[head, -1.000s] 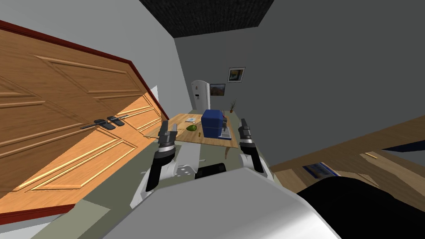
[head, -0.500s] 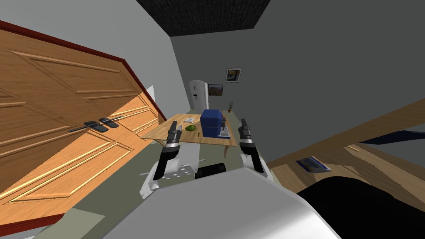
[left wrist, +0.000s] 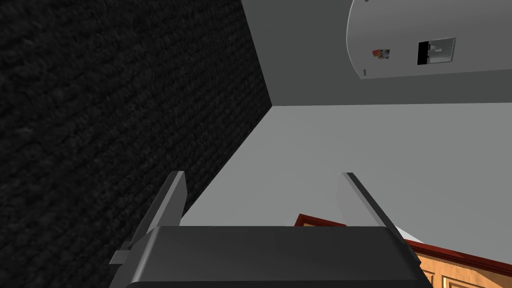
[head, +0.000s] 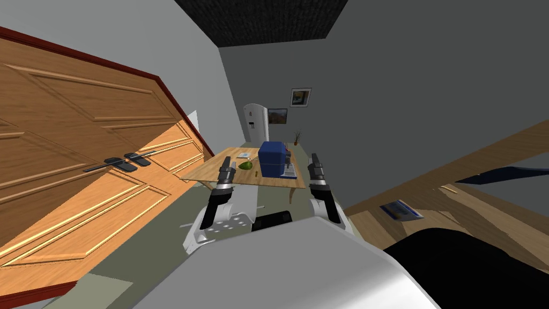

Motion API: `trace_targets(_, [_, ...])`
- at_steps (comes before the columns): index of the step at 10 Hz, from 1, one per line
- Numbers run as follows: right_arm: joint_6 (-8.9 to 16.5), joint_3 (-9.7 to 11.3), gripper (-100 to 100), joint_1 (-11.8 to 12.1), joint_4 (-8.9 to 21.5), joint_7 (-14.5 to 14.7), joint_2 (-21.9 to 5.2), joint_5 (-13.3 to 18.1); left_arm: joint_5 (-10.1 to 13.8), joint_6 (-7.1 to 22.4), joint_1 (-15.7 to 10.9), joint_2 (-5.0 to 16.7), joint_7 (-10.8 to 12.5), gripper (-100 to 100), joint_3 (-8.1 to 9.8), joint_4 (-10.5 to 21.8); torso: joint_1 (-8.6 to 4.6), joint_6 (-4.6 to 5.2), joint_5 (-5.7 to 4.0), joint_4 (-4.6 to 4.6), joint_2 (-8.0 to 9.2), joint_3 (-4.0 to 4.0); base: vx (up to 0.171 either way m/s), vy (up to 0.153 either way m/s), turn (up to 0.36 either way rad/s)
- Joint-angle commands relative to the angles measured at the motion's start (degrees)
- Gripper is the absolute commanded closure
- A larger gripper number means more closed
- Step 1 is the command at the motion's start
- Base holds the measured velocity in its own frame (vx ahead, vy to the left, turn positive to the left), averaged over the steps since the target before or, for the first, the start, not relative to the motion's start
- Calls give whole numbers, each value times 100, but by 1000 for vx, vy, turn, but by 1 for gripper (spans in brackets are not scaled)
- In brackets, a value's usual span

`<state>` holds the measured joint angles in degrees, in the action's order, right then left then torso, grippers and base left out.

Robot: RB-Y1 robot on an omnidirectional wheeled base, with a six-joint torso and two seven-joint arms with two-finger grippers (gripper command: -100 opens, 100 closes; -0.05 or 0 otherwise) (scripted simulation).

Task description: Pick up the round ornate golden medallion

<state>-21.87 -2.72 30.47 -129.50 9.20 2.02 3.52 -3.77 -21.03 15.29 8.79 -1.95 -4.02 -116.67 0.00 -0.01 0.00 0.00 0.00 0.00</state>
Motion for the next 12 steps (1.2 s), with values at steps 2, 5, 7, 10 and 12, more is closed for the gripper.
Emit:
trace_targets(2, [0, 0, 0, 0, 0, 0, 0, 0, 0, 0, -1, 0, 0, -100, 0, 0, -2, -1, 0, 0, -2, -1, 4, -3, 14])
trace_targets(5, [0, 0, 0, 0, 0, 0, 0, 0, 157, 168, -49, 141, -59, -100, -95, 80, -2, -1, 0, 0, -3, -1, -2, 10, -76])
trace_targets(7, [0, 0, 0, -1, 0, 0, -1, 0, 321, 347, -99, 294, -115, -100, -195, 173, 22, 2, 4, 1, 4, 2, -32, 58, -208])
trace_targets(10, [0, 0, 0, -1, 0, 0, 0, 0, 652, 710, -198, 616, -216, -100, -398, 374, 18, 2, 4, 2, 9, 5, -38, 48, -218])
trace_targets(12, [0, 0, 0, -1, 0, 0, -1, 0, 918, 1005, -276, 885, -289, -100, -564, 545, 22, 2, 5, 3, 15, 8, -51, 59, -279])
